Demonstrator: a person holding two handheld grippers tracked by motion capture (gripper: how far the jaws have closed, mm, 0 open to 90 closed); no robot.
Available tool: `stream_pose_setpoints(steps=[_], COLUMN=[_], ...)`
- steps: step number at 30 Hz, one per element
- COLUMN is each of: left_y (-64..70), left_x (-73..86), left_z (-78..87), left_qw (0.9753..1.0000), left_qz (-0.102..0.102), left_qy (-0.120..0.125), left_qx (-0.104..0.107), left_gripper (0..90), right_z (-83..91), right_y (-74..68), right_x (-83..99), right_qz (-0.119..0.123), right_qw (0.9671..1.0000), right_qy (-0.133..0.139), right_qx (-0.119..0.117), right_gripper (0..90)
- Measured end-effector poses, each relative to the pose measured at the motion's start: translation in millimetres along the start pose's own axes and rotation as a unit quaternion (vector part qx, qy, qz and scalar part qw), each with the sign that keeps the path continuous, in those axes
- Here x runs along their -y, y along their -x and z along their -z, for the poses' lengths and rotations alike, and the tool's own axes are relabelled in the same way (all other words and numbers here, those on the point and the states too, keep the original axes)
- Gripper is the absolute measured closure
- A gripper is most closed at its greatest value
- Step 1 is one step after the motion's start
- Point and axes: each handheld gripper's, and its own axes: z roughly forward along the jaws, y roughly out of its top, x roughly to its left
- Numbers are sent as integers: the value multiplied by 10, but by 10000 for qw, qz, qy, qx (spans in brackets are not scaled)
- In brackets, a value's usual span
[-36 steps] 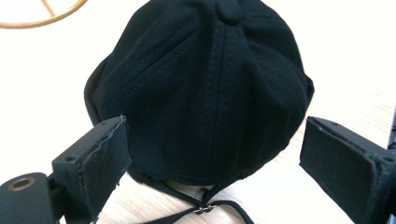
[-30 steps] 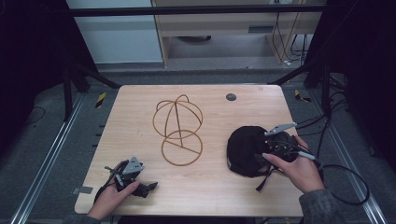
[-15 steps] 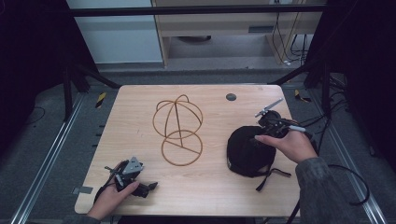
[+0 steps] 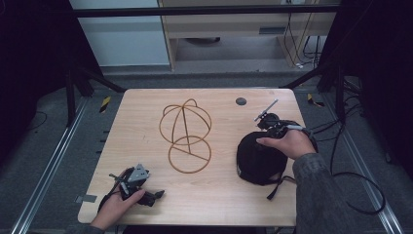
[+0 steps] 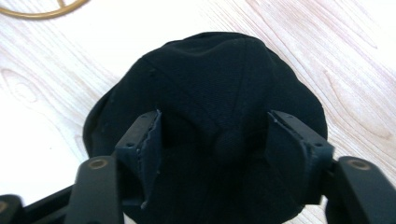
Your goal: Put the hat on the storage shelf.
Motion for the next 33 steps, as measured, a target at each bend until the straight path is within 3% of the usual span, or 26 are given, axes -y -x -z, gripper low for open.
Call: stream_pose_setpoints(steps=[8, 11, 19, 30, 33], left_y=[0, 0, 2, 3, 3], left_x=[0, 0, 1, 1, 1], left_z=[0, 0, 0, 1, 1], left_qw=[10000, 10000, 10000, 10000, 10000], left_qz=[0, 0, 7, 7, 7], left_qy=[-1, 0, 2, -1, -1], left_qx=[1, 1, 8, 11, 10], left_gripper=[0, 0, 0, 0, 0], right_z=[-71, -70, 59, 504, 688], right_y=[35, 37, 38, -127, -192], right_x=[-18, -7, 45, -26, -44], right_qz=[140, 134, 122, 326, 437], right_qw=[9999, 9999, 9997, 9967, 9946], right_qy=[-69, -61, 160, 712, 924], right_qx=[15, -24, -157, -202, -155], right_gripper=[656, 708, 725, 725, 725])
